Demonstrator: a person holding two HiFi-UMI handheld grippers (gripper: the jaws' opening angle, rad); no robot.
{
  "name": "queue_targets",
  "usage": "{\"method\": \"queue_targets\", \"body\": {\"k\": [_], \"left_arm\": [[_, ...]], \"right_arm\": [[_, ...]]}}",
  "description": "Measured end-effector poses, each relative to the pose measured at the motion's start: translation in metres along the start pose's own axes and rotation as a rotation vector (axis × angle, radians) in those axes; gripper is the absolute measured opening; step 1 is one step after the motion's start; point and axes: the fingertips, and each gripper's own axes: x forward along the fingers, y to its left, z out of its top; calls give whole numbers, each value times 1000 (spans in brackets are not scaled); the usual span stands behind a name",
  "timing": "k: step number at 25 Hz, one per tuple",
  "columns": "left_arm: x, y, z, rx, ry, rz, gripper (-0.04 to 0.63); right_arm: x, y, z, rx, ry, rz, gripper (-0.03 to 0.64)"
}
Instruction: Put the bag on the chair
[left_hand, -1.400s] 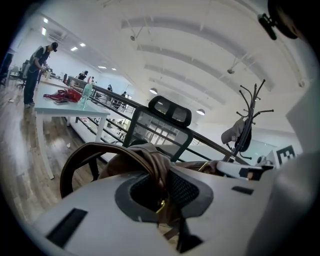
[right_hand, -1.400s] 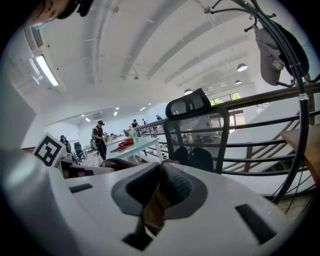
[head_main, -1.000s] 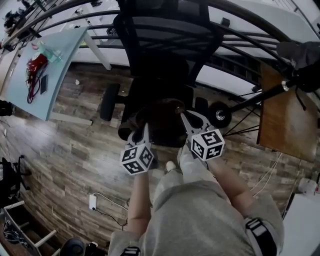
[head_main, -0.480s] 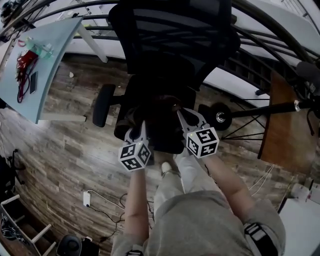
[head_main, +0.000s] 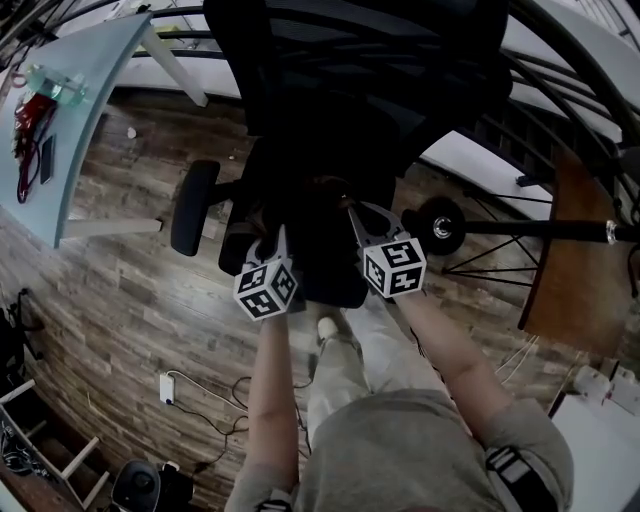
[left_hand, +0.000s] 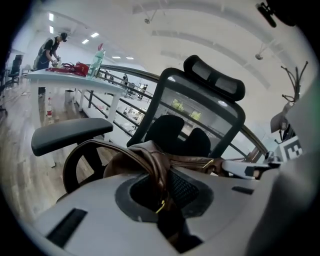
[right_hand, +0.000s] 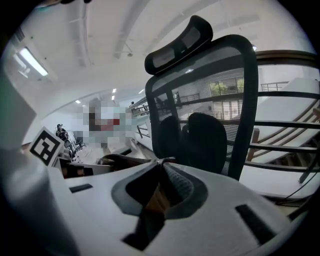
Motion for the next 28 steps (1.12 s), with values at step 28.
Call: {"method": "queue_targets", "body": {"k": [28], "left_arm": [[40, 47, -38, -13, 97, 109, 143]], "right_arm": [[48, -14, -34, 34, 78, -31, 57]]}}
